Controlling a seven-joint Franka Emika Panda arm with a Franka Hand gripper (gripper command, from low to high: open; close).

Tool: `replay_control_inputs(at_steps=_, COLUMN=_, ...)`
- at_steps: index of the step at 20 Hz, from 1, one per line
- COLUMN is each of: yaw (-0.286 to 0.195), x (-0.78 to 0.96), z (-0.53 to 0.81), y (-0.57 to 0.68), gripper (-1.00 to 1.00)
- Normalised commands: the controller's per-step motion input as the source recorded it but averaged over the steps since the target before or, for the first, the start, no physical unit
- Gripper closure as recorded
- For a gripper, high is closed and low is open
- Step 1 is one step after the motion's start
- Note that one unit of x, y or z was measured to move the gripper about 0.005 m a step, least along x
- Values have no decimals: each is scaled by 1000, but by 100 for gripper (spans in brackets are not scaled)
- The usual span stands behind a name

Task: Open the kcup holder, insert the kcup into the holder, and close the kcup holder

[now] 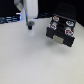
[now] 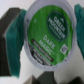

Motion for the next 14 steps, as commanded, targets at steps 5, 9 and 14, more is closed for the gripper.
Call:
replay_control_inputs(at_steps=5, yaw=12, x=88, z=404, y=657, gripper=100)
replay_control_inputs(at_steps=9, yaw=8, x=62, z=336, y=673, gripper=100)
replay_control_inputs(at_steps=14, yaw=17, x=34, z=291, y=633, gripper=100)
